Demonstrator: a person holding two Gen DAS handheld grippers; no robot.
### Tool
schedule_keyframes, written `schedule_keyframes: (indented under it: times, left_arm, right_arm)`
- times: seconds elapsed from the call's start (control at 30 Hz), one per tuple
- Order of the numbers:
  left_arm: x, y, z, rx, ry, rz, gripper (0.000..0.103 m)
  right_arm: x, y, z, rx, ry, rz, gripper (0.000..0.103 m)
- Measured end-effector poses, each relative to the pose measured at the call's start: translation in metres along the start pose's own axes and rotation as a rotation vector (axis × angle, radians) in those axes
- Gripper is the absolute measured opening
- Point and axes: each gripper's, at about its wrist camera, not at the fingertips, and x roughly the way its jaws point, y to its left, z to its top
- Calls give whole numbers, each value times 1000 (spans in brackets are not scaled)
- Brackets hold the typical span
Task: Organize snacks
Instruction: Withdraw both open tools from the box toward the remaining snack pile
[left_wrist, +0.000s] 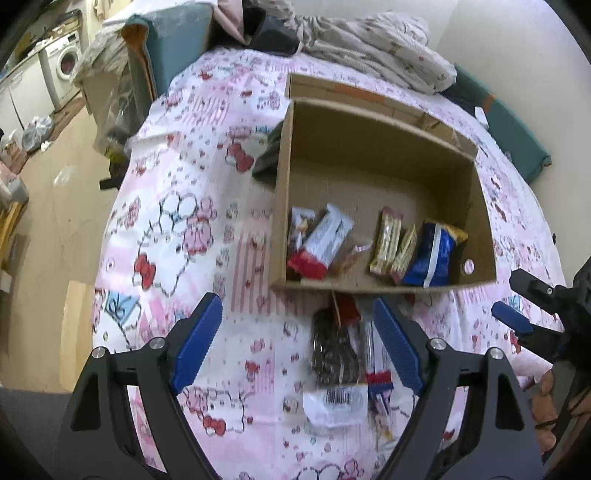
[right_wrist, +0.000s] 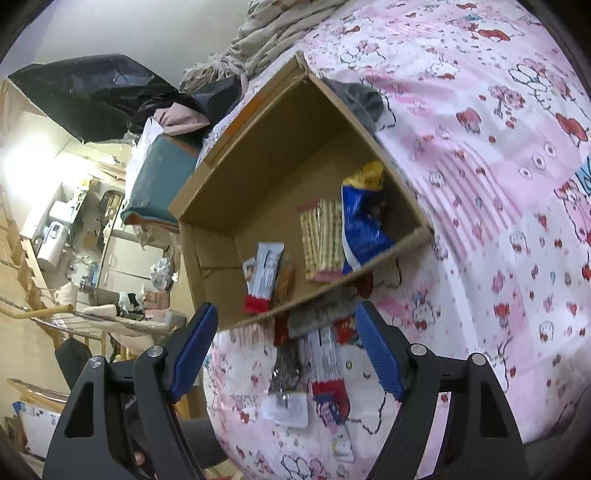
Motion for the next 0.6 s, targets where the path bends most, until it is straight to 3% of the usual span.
schedule_keyframes:
  times: [0.17,0.6]
  left_arm:
    - [-4,-1,-14,6,21,-9,82]
    - [7,3,-34,-11,103,-9,82]
  right_arm:
    - [9,2,-19,-21,66,-24,80]
    - [40,-5,-56,-70,238,-189,80]
